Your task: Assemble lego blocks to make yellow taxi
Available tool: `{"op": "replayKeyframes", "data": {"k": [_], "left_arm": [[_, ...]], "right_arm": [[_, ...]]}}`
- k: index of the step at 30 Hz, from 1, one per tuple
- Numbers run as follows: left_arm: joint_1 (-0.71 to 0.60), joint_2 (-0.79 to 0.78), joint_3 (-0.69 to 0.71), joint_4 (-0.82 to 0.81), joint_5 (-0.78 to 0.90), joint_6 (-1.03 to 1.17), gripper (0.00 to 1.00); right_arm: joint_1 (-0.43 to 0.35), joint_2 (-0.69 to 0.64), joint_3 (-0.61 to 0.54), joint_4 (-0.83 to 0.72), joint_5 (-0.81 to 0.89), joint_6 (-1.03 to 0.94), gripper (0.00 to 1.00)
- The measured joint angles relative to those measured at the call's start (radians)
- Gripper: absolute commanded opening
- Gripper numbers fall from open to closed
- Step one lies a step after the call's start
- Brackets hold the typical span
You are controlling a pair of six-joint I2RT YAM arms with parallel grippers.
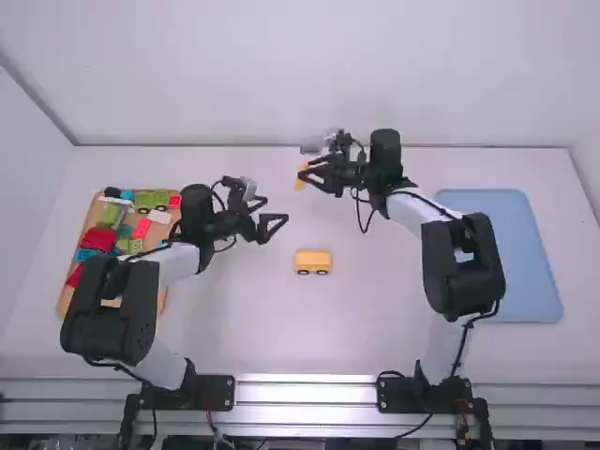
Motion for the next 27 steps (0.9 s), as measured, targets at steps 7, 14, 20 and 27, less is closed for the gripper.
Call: {"op": "replayKeyframes", "data": {"k": [7, 14, 20, 27], "left_arm": [[0.000, 0.000, 0.000, -0.144, -0.343, 0.008, 0.99], [0.005, -0.027, 0.011, -0.240, -0.537, -0.026, 0.99], [0.003, -0.232, 0.021, -0.403, -0.710, -0.019, 0.99], [0.000, -0.576, 0.034, -0.615, -0.912, -0.019, 0.99]], "right_arm": [[0.065, -0.027, 0.000, -0.373, 0.402, -0.121, 0.15], [0.183, -0.130, 0.032, -0.686, 0.720, -0.250, 0.09], [0.229, -0.134, 0.043, -0.768, 0.801, -0.323, 0.10], [0.286, -0.134, 0.043, -0.785, 0.827, -0.404, 0.10]]}}
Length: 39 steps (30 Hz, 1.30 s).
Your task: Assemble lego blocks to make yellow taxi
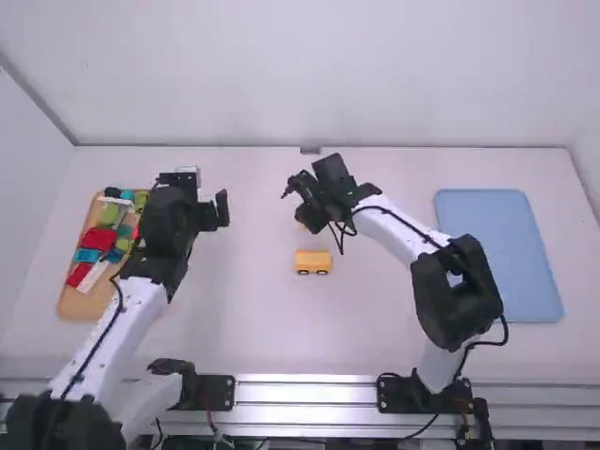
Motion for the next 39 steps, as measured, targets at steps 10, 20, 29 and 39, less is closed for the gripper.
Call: {"op": "replayKeyframes", "data": {"k": [10, 20, 29, 39], "left_arm": [[-0.001, -0.331, -0.137, -0.014, -0.154, -0.017, 0.99], [-0.002, -0.602, -0.297, -0.012, -0.297, -0.029, 0.99], [-0.001, -0.641, -0.297, -0.039, -0.372, -0.034, 0.99], [0.006, -0.641, -0.299, -0.066, -0.383, -0.055, 0.99]], "right_arm": [[0.137, 0.032, 0.119, -0.124, 0.011, -0.151, 0.09], [0.231, 0.309, 0.449, -0.456, 0.064, -0.296, 0.09], [0.306, 0.489, 0.600, -0.614, 0.145, -0.386, 0.10], [0.327, 0.520, 0.604, -0.608, 0.197, -0.409, 0.25]]}}
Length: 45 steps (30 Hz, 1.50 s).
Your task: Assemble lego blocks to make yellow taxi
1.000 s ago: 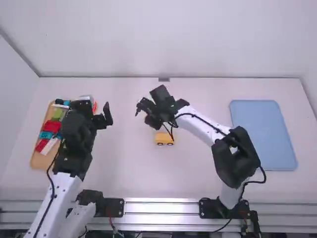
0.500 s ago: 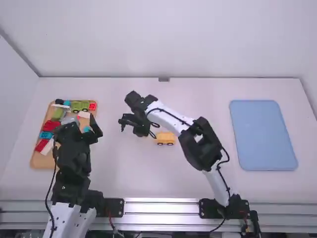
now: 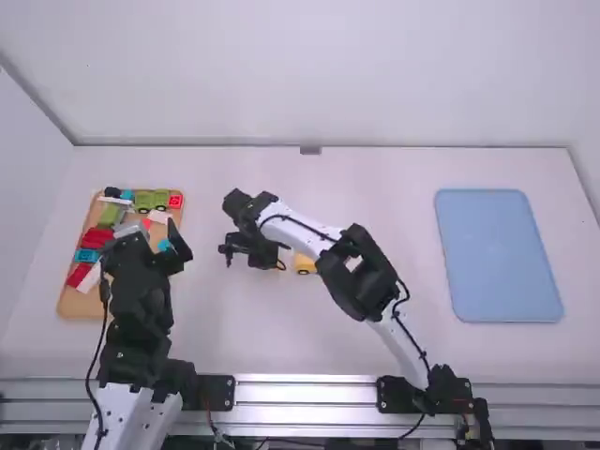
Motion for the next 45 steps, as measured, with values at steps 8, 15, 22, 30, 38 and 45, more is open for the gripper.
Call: {"op": "replayKeyframes", "data": {"k": [8, 15, 22, 30, 38, 45], "left_arm": [[0.000, 0.000, 0.000, 0.000, 0.000, -0.003, 0.99], [0.000, 0.000, 0.000, 0.005, 0.000, -0.004, 0.99], [0.000, 0.000, 0.000, 0.013, -0.021, 0.017, 0.99], [0.000, 0.000, 0.000, 0.001, 0.040, 0.046, 0.99], [0.000, 0.080, 0.001, 0.020, 0.202, 0.092, 0.99], [0.001, 0.384, 0.100, 0.023, 0.385, 0.210, 0.99]], "right_arm": [[0.000, 0.000, 0.000, 0.023, 0.014, 0.016, 0.63], [0.000, 0.001, 0.005, 0.012, 0.017, 0.010, 0.75], [-0.030, -0.001, 0.116, -0.068, -0.014, 0.022, 0.98], [-0.148, -0.078, 0.142, -0.048, -0.143, 0.055, 0.98], [-0.307, -0.276, 0.011, 0.123, -0.250, 0.108, 0.98], [-0.317, -0.503, -0.375, 0.465, -0.137, 0.225, 0.98]]}}
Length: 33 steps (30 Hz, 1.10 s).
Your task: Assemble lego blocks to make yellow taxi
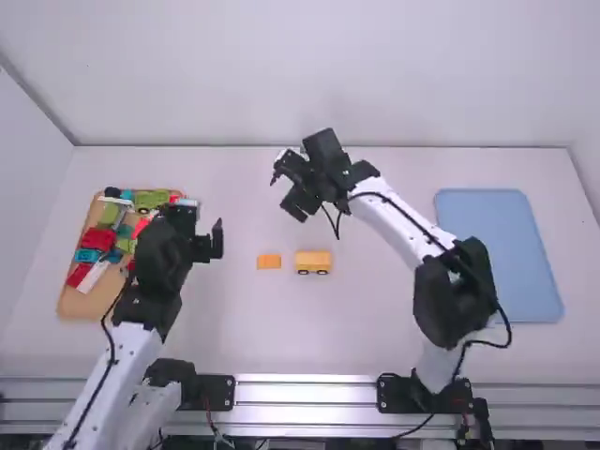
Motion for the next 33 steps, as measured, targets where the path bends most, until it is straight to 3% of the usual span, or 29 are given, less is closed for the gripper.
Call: {"op": "replayKeyframes", "data": {"k": [3, 7, 14, 22, 29, 33], "left_arm": [[0.000, 0.182, 0.108, -0.024, 0.198, 0.185, 0.99], [0.000, 0.354, 0.182, -0.064, 0.441, 0.433, 0.99], [0.000, 0.633, 0.253, -0.167, 0.753, 0.830, 0.99], [0.022, 0.940, 0.335, -0.179, 0.943, 1.098, 0.99], [0.105, 1.143, 0.410, -0.308, 1.073, 1.316, 0.98], [0.128, 1.202, 0.409, -0.266, 1.099, 1.387, 0.95]], "right_arm": [[-0.002, -0.147, -0.232, 0.165, 0.037, 0.032, 0.98], [-0.048, -0.282, -0.432, 0.321, 0.012, 0.048, 0.98], [-0.185, -0.365, -0.674, 0.513, -0.182, 0.033, 0.98], [-0.288, -0.366, -0.803, 0.623, -0.489, -0.072, 0.98], [-0.338, -0.368, -0.812, 0.630, -0.610, -0.090, 0.98], [-0.343, -0.368, -0.812, 0.642, -0.636, -0.094, 0.98]]}}
